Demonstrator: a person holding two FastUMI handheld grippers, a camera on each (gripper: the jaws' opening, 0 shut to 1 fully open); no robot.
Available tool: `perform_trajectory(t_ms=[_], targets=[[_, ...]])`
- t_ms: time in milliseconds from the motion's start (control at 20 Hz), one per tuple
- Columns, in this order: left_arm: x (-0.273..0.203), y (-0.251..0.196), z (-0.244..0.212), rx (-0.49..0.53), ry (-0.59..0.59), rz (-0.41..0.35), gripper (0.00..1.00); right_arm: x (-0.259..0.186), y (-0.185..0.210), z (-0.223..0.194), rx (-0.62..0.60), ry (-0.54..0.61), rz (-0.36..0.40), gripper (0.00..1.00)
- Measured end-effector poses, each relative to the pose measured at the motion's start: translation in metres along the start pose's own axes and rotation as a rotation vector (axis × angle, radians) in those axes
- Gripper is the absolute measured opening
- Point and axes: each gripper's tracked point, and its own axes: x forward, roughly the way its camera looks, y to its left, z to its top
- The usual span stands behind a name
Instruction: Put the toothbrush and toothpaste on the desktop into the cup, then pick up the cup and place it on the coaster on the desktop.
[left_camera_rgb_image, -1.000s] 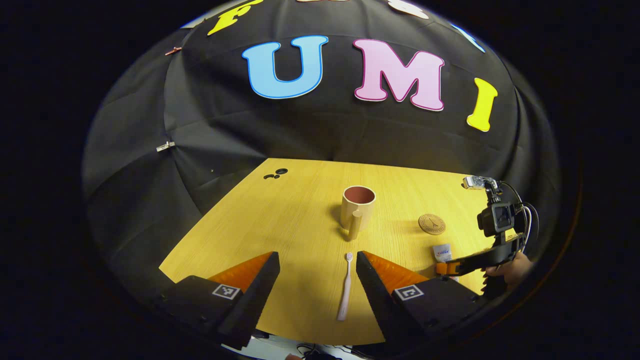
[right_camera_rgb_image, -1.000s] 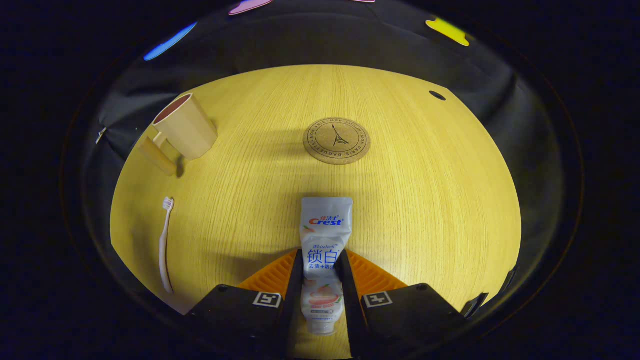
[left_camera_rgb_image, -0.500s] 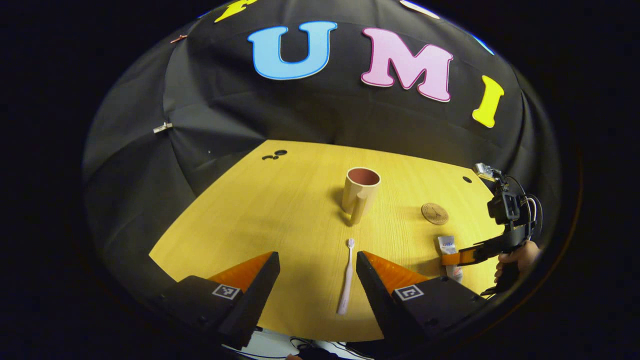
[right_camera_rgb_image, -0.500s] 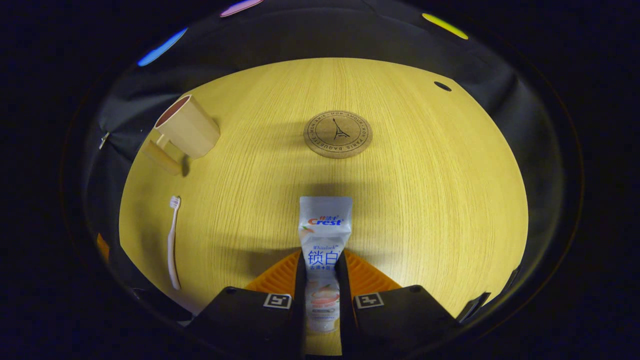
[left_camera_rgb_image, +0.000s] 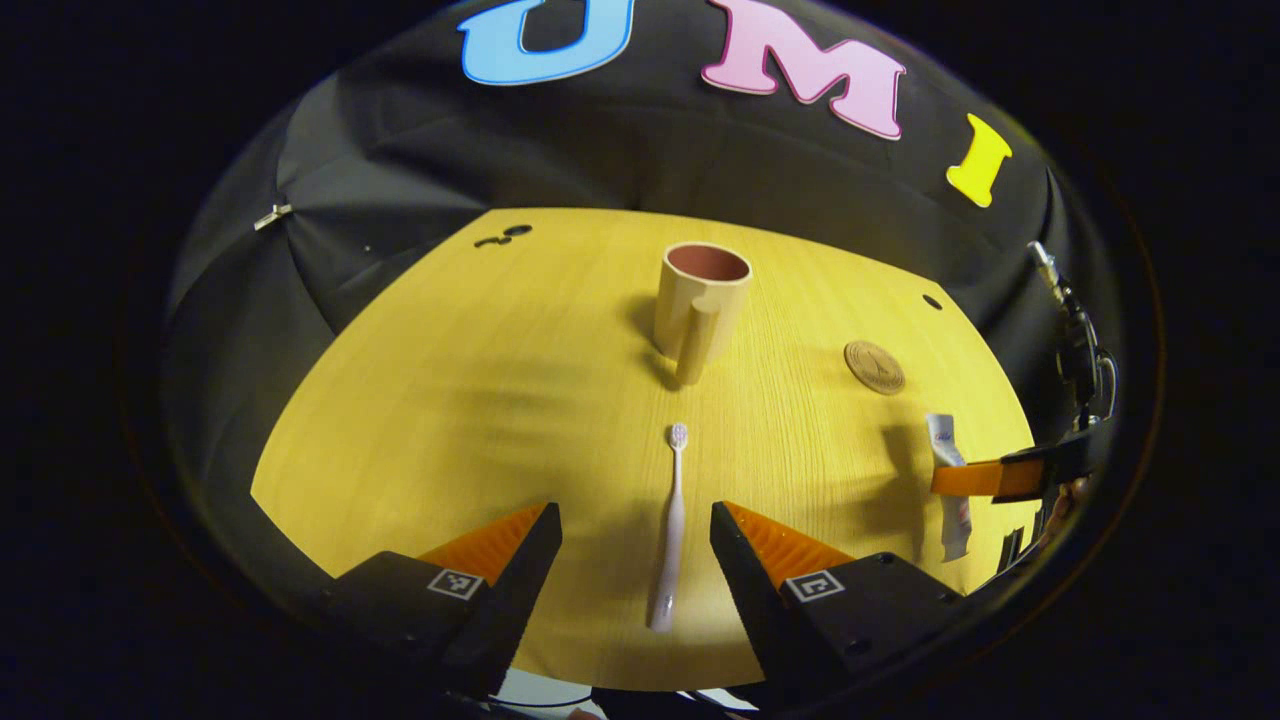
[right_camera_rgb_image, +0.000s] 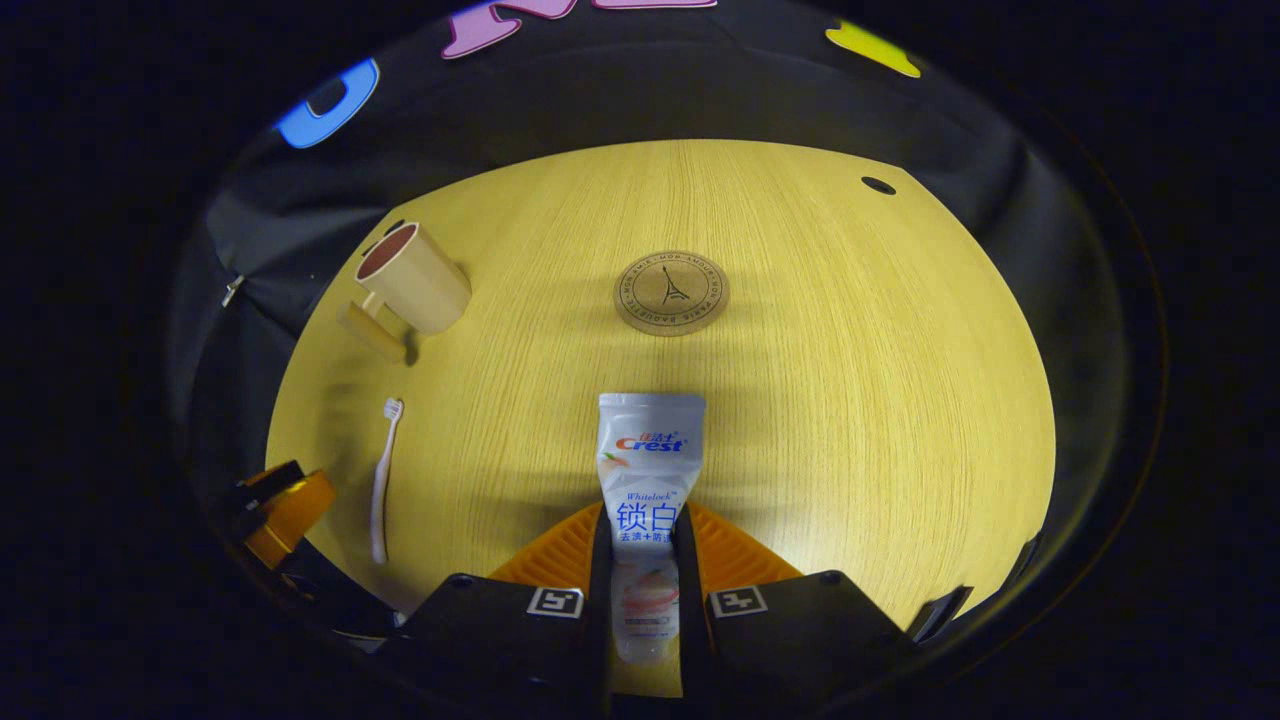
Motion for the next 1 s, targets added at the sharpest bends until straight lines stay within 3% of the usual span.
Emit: perform_trajectory(t_ms=[350, 500, 700, 800, 850, 1000], targets=[[0.034, -0.015, -0.034, 0.011, 0.176, -0.014, 0.92, -0.014, -0.004, 0.012, 0.000, -0.034, 0.046, 0.31], [0.043, -0.011, -0.038, 0.041, 0.206, 0.025, 0.88, -0.016, -0.001, 0.016, -0.022, -0.042, 0.079, 0.31], [0.049, -0.017, -0.038, 0.106, 0.237, 0.015, 0.80, -0.017, 0.005, 0.031, -0.068, -0.081, 0.108, 0.31], [0.049, -0.022, -0.035, 0.130, 0.237, 0.001, 0.60, -0.018, 0.010, 0.041, -0.097, -0.107, 0.124, 0.26], [0.050, -0.024, -0.034, 0.136, 0.227, -0.003, 0.49, -0.018, 0.012, 0.045, -0.109, -0.118, 0.129, 0.31], [0.053, -0.027, -0.032, 0.125, 0.214, 0.022, 0.16, -0.021, 0.018, 0.054, -0.117, -0.133, 0.132, 0.30]])
